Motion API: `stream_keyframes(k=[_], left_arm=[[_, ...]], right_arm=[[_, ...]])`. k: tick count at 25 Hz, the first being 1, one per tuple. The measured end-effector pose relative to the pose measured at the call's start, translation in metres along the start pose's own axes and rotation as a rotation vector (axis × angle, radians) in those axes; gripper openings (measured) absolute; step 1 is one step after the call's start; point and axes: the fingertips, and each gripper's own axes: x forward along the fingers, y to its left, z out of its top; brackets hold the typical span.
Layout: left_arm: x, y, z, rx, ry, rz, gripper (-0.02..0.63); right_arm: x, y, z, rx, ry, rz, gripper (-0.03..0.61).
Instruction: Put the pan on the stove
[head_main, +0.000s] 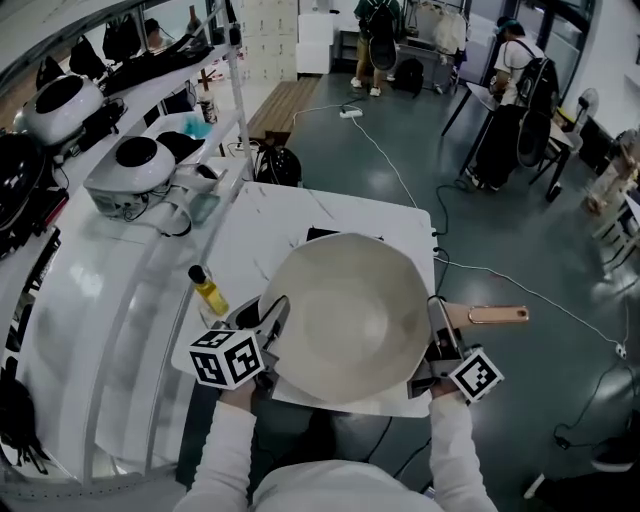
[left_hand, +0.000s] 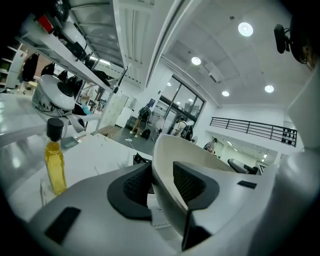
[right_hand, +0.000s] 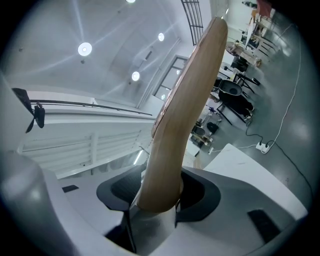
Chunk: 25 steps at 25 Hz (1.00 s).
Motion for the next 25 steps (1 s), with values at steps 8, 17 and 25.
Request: stream_keyframes(k=[8,17,25], left_arm=[[0.035,0.023,0.016,-0.006,0.022,-0.017,0.14],[0.06,0.035,0.024,-0.012,0.031,-0.028,0.14],[0.08,0.04,0.037,-0.009,0.025,-0.016,0.14]], right_arm=[[0.036,-0.013,0.002,-0.005,-0.009,-0.024,0.225],[0.058,-0.023,0.006,-0.008,-0.015,-0.033,0.225],[0.083,-0.034,0.015,-0.004,-0.008,-0.026,0.225]])
